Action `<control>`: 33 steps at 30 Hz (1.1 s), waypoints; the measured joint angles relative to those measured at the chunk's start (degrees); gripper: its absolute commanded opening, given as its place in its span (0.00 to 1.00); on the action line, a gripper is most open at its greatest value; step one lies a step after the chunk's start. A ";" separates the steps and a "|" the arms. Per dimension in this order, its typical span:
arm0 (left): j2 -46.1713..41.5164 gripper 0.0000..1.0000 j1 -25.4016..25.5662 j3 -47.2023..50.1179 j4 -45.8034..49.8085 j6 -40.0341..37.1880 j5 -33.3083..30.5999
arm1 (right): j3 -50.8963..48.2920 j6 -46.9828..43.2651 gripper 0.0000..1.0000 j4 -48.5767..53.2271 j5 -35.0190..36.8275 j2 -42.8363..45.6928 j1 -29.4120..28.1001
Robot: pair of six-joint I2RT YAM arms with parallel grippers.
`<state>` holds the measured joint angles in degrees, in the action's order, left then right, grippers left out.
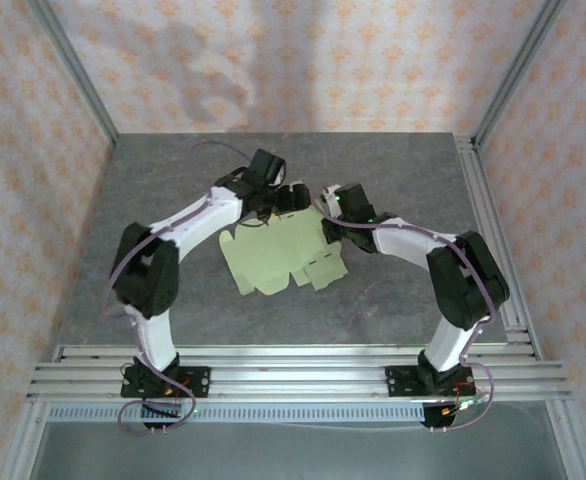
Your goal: Fold the paper box
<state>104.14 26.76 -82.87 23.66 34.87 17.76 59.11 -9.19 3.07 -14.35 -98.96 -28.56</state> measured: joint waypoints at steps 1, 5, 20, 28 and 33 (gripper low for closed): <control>-2.21 0.88 -0.26 2.36 -1.49 -0.02 -0.46 | -0.02 0.20 0.24 0.15 -0.04 0.00 0.00; -6.29 0.89 -0.68 10.58 -6.25 0.22 -1.38 | -0.72 2.29 0.56 0.07 -0.83 0.07 0.24; -8.94 0.92 -1.01 21.59 -9.07 0.15 -3.67 | -8.26 8.87 0.46 -5.79 -11.10 0.68 6.34; -9.07 0.93 -1.64 21.59 -9.44 -0.09 -3.67 | -7.45 8.20 0.25 -6.80 -12.70 -2.75 6.36; -9.07 0.95 -1.70 21.59 -9.44 -0.46 -3.69 | -6.51 6.69 0.00 -7.02 -13.11 -3.52 6.36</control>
<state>95.07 25.06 -61.28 14.22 34.41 14.06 52.60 -2.50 -3.95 -27.46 -102.48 -22.20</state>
